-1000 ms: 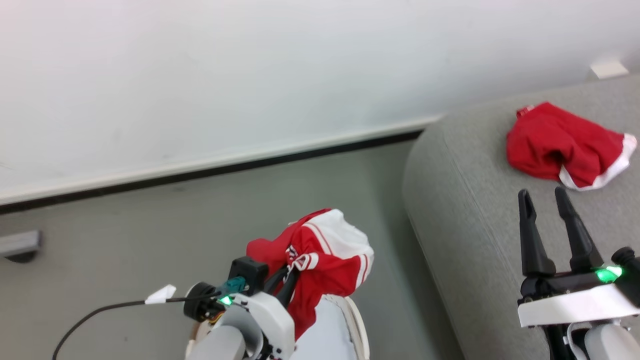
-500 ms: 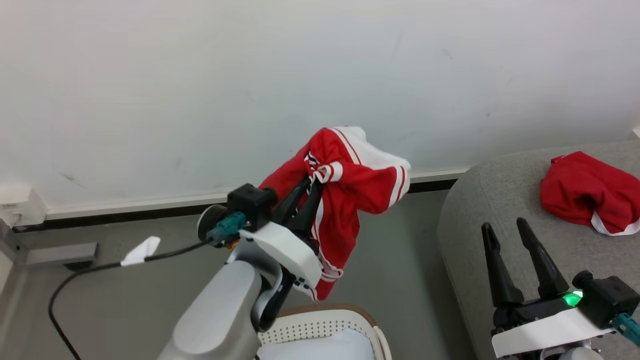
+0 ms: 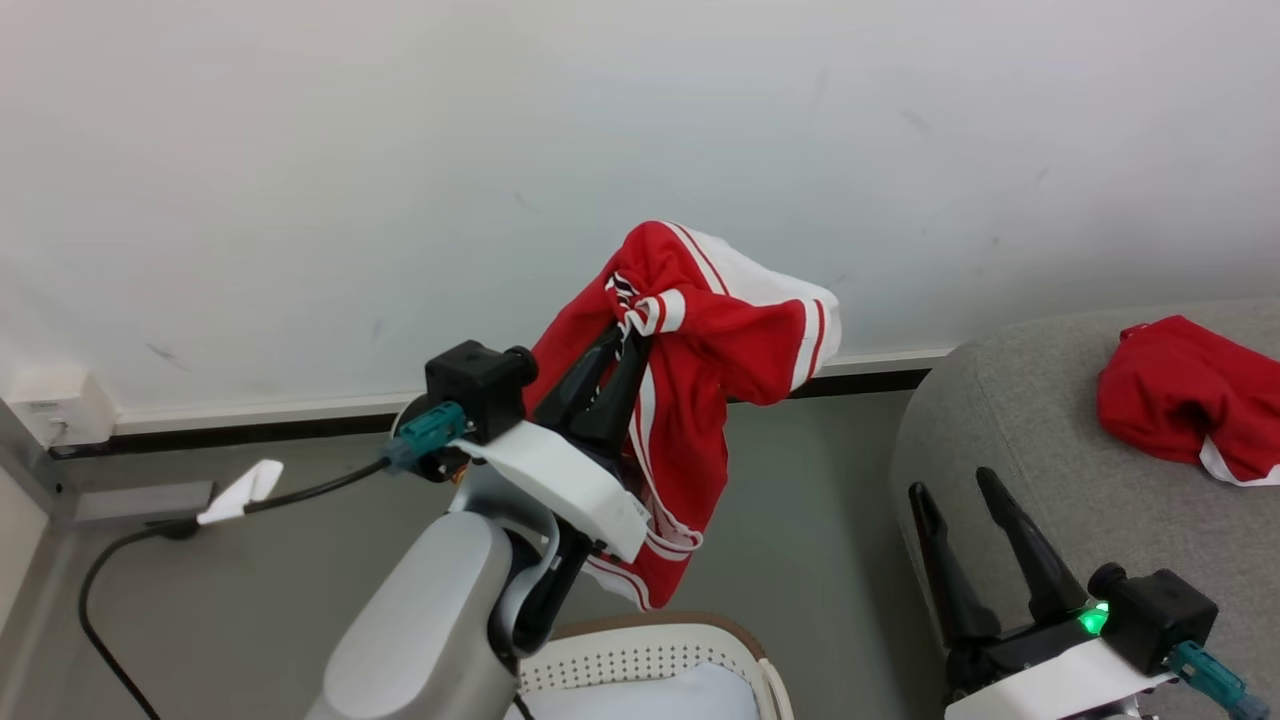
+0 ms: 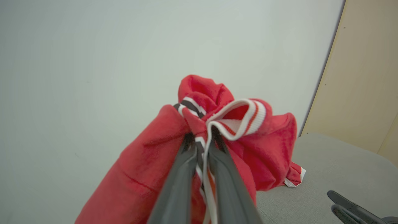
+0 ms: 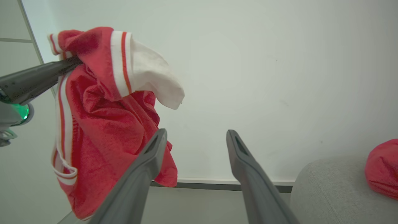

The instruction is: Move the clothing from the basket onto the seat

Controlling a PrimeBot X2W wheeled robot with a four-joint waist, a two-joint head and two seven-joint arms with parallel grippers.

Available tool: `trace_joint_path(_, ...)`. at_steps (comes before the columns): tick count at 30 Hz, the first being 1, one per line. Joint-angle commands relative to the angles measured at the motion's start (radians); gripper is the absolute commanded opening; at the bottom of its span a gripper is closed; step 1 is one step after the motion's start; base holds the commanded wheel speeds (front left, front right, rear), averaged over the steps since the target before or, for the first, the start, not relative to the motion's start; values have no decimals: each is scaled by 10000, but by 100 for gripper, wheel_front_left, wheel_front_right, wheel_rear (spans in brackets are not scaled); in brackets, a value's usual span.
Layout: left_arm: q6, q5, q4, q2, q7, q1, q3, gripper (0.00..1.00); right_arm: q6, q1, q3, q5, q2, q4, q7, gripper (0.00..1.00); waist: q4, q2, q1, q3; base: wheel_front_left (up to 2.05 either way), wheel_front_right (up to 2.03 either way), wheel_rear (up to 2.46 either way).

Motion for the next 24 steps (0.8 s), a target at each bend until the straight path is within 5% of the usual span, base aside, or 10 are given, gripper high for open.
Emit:
trace_joint_path(1,10,-80,-85,3,-5,104,-15,0,-22,-53,148,99,-35,65,4,100,54,-1,0,-10,0,0,0)
trace_joint_path(11,-132,-366,-170,-136,3,380,-833,0,-22,-839,2190,370,29,941,4,100,596,-1,0,-165,0,0,0)
trace_joint_path(24,-381,-1072,-272,-201,174,438,-2640,0,-22,-1842,3565,1163,305,2900,6,100,2379,-1,0,-585,0,0,0)
